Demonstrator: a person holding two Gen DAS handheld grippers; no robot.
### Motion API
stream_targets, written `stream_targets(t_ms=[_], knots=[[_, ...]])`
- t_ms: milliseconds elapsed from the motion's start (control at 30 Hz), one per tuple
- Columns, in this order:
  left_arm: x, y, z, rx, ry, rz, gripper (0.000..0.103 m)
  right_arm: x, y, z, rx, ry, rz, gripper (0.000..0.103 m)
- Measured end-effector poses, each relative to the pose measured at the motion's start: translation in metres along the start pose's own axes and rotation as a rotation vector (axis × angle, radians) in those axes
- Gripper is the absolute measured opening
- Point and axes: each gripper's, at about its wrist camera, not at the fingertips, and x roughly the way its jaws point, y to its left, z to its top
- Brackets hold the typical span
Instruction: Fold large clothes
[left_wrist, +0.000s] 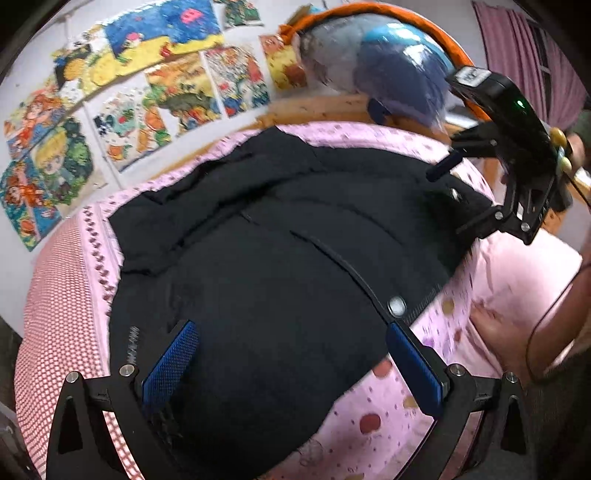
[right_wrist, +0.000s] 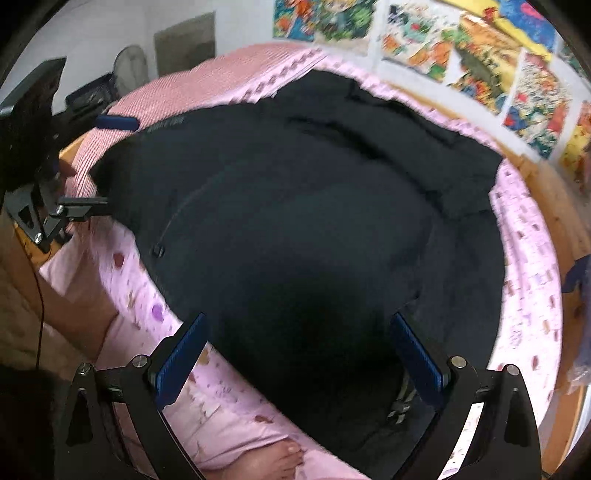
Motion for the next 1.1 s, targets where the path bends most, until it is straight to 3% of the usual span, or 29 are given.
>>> stream_targets(t_ms=[200,433,633,900,1100], knots=[[0.014,-0.012,-0.021,0.043,0.085,-0.009,0.103,0.015,0.011,-0.012,-0.006,0.071,0.036,0.096],[0.020,-0.017,-0.027,0.083,0.113,0.023,0.103,0.021,0.020,-0.021,-0.036,0.113,0.037,0.096],[0.027,-0.031,-0.035,0.179,0.135,0.095,0.103,0.032,0.043,-0.027,-0.137,0.169,-0.057,0.096],[0.027,-0.032,-0.037,0.185,0.135,0.100,0.103,0.039,0.063,-0.039,-0.229,0.184,-0.189,0.096],[0.028,-0.029,-0.037,0.170,0.136,0.101,0.103,0.028,0.061,-0.037,-0.196,0.151,-0.243,0.096]])
